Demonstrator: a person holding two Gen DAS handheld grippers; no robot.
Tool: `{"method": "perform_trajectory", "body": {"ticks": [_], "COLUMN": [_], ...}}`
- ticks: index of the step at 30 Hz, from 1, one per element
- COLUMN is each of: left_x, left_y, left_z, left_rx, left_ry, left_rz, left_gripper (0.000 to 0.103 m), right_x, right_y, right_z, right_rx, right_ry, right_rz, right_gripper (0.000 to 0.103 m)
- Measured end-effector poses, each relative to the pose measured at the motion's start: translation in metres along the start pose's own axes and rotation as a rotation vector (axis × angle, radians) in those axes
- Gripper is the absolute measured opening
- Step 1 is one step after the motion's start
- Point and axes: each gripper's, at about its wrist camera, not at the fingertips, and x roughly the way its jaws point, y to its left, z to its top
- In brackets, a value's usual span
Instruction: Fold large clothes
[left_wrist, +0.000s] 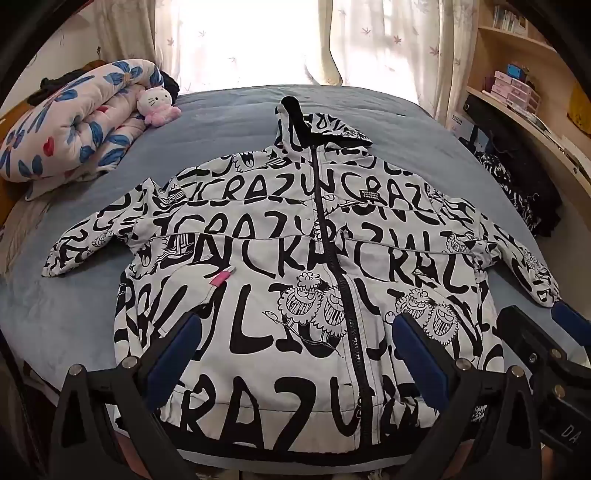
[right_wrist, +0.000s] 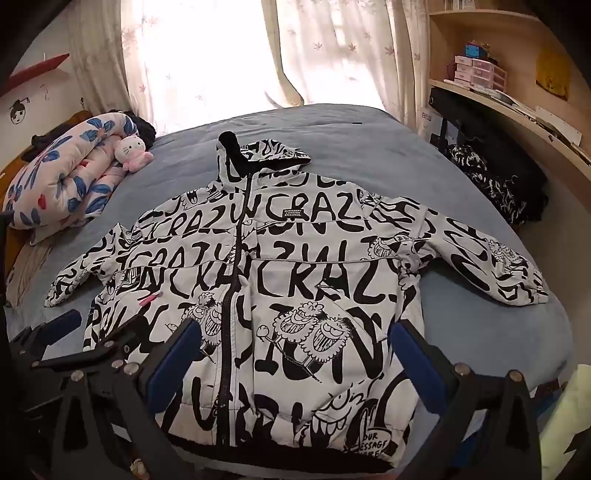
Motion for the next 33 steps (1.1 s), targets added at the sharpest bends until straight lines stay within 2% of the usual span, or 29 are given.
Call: {"method": "perform_trajectory", "body": {"ticks": [33], "left_x": [-0.004], "left_y": [0.007], "left_z": [-0.002], "left_rx": [-0.009], "left_ry": [-0.006], "left_rz": [0.012], "left_gripper": [0.101], "right_x": [0.003], "right_y": [0.000], "right_z": [-0.007], "right_rx": [0.002], "right_ry": [0.012], "right_rz": [0.028], "right_gripper": [0.103]}}
